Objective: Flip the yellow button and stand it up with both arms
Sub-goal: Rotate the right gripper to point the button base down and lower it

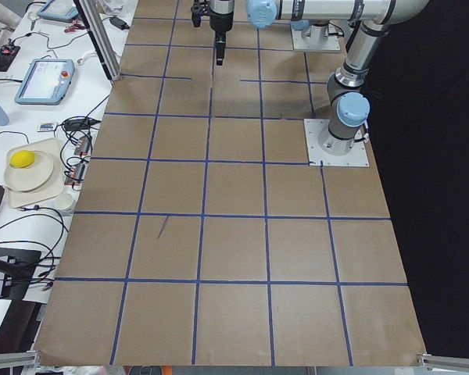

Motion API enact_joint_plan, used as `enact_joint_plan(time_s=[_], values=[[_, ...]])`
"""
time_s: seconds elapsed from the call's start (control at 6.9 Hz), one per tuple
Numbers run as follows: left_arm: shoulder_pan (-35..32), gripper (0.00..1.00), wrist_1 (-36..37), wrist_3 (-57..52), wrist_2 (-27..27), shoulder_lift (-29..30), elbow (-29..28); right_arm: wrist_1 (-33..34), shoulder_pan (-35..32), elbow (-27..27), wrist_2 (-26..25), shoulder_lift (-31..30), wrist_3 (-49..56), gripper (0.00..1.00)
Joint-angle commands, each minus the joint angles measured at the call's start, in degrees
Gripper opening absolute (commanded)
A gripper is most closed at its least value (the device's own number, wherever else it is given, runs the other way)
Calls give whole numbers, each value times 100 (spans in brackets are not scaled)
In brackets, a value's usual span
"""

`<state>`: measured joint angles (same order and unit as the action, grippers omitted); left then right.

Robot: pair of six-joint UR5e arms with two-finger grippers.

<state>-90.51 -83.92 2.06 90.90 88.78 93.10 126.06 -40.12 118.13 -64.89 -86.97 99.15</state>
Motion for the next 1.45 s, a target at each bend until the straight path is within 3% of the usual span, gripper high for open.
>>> enact_joint_plan(time_s=[0.0, 0.29, 0.43, 0.87, 1.16, 1.3], values=[[-19, 100, -27, 14, 24, -53, -28, -45, 380, 104, 466, 231, 1268, 8], [-19, 100, -45, 5, 15, -79, -28, -64, 678, 227, 547, 495, 2165, 8], [-19, 100, -28, 14, -20, -89, -72, -64, 863, 393, 931, 557, 2422, 8], [7, 100, -80, 5, 24, -80, -90, -72, 997, 456, 952, 654, 2740, 8], [8, 100, -89, 5, 33, -97, -90, -72, 1023, 447, 926, 821, 2926, 11], [16, 100, -80, 5, 33, -54, -81, -90, 1023, 456, 917, 822, 2917, 23]])
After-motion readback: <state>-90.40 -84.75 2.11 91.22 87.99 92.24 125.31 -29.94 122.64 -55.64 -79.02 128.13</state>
